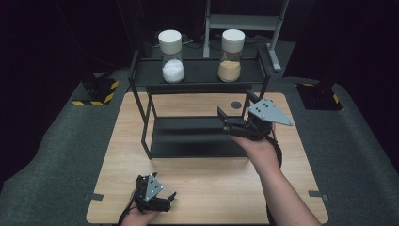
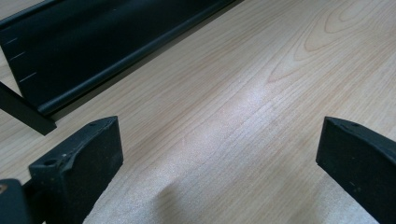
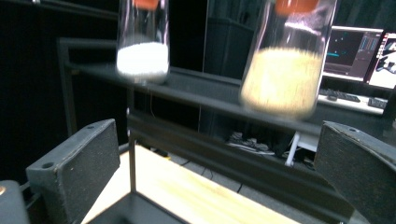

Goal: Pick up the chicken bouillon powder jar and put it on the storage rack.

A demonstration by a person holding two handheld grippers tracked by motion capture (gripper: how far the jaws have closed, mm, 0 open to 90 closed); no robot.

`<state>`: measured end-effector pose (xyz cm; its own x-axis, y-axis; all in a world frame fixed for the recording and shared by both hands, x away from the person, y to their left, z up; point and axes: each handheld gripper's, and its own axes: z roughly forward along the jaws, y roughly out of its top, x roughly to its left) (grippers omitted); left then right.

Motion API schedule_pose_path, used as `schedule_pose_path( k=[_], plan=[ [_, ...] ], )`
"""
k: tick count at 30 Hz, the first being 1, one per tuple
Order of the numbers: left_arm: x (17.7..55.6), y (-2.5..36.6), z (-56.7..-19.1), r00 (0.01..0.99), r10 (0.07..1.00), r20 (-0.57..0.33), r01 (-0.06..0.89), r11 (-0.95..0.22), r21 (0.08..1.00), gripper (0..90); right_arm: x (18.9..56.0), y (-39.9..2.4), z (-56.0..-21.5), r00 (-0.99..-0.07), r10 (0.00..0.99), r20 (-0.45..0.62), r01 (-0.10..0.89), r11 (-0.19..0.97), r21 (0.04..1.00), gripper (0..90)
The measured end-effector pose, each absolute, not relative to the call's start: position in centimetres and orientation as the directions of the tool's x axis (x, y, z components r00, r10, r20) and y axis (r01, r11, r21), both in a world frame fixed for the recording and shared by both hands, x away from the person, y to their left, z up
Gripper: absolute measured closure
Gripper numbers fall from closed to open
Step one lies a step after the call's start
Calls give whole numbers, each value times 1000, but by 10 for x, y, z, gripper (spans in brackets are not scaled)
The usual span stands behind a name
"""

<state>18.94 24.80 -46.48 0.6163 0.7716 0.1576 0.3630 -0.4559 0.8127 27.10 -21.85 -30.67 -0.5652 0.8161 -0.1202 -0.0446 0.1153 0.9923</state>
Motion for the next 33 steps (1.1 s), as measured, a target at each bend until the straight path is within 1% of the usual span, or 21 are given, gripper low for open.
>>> schedule_pose_path(
  k=[13,33],
  plan=[
    [190,247,-465,624,764,165,357,-467,809,9,251,-240,-354,-561,822,-101,14,132,991,0],
    [190,247,-465,628,761,162,357,-467,809,9,224,-260,-410,-558,821,-122,88,205,975,0]
  ],
)
